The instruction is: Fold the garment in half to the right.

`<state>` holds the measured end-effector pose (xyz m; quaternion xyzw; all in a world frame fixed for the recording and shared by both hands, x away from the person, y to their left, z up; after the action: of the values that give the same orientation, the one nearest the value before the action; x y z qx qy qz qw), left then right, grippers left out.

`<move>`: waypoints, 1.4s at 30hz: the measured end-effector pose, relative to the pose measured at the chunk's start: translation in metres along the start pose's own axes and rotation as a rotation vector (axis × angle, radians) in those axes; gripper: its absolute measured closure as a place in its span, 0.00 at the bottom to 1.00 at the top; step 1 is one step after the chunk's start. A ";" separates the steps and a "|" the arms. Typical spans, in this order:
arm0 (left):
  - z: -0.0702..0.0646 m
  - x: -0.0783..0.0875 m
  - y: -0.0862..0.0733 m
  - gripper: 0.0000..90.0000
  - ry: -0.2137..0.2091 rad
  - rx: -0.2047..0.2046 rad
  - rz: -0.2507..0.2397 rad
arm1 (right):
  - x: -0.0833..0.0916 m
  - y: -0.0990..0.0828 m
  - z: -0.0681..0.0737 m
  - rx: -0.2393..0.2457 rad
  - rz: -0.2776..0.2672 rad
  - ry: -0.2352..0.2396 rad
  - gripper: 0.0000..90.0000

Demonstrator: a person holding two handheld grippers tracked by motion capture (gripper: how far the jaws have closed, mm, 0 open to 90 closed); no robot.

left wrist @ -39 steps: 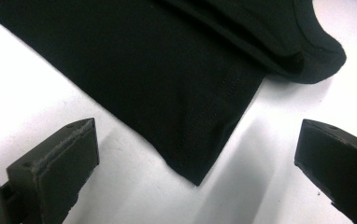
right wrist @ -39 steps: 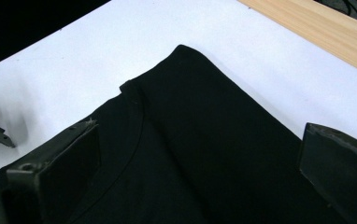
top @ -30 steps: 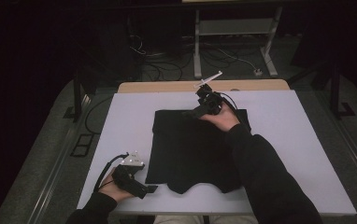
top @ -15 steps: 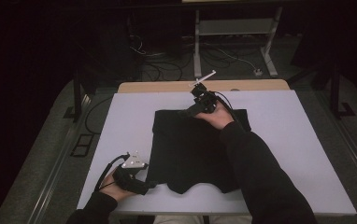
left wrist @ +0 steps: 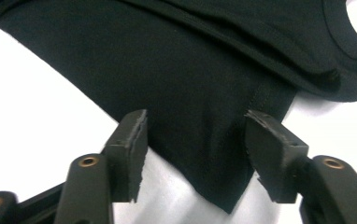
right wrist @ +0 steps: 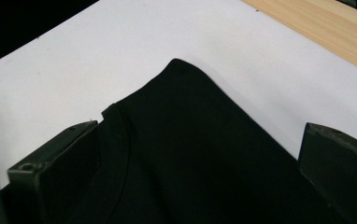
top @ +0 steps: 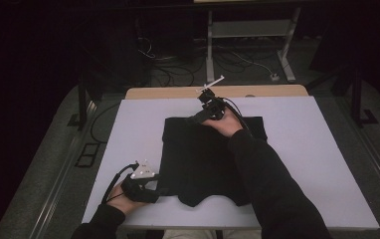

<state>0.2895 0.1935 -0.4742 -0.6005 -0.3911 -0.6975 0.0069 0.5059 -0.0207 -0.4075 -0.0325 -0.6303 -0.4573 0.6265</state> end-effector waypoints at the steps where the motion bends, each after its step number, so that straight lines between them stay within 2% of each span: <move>1: 0.000 0.000 0.001 0.48 0.005 0.000 0.000 | 0.000 0.001 0.000 -0.002 -0.001 0.000 0.00; 9: 0.003 -0.001 0.005 0.71 0.019 0.004 0.005 | -0.006 0.010 0.000 -0.002 -0.015 -0.007 0.00; 12: 0.004 -0.001 0.009 0.80 0.040 0.002 0.018 | -0.011 0.012 0.000 -0.003 -0.003 -0.012 0.00; 16: 0.005 0.000 0.012 0.89 0.011 0.009 0.017 | -0.019 0.016 0.000 -0.007 0.012 -0.013 0.00; 25: 0.006 0.006 0.015 0.92 -0.027 0.022 -0.025 | -0.035 0.028 0.002 -0.008 0.026 -0.011 0.00; 27: 0.005 0.006 0.016 0.92 -0.035 0.035 -0.042 | -0.039 0.031 0.003 -0.003 0.031 -0.010 0.00; 29: 0.006 0.008 0.017 0.92 -0.034 0.023 -0.039 | -0.043 0.034 0.004 -0.003 0.028 -0.010 0.00; 31: 0.006 0.009 0.017 0.92 -0.039 0.028 -0.048 | -0.047 0.036 0.005 -0.002 0.023 -0.011 0.00; 33: 0.005 0.009 0.018 0.92 -0.045 0.047 -0.074 | -0.052 0.038 0.005 -0.006 0.024 -0.012 0.00; 35: 0.005 0.010 0.019 0.92 -0.048 0.050 -0.080 | -0.058 0.039 0.005 -0.010 0.035 -0.016 0.00; 36: 0.006 0.011 0.018 0.92 -0.047 0.037 -0.074 | -0.060 0.039 0.004 -0.009 0.040 -0.017 0.00; 37: 0.005 0.011 0.019 0.92 -0.050 0.051 -0.088 | -0.063 0.040 0.004 -0.011 0.039 -0.018 0.00; 42: 0.006 0.010 0.019 0.92 -0.060 0.054 -0.086 | -0.073 0.042 0.003 -0.025 0.037 -0.013 0.00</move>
<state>0.3005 0.1884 -0.4554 -0.6034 -0.4354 -0.6678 -0.0187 0.5449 0.0444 -0.4446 -0.0552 -0.6281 -0.4532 0.6302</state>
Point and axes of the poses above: each handheld gripper's, and its own axes: x roughly backward along the jaws, y roughly out of its top, z roughly to its left, the point moved 4 cm from there along -x, roughly forward along the jaws, and after that the axes turned 11 degrees about z, right-handed, at the moved point
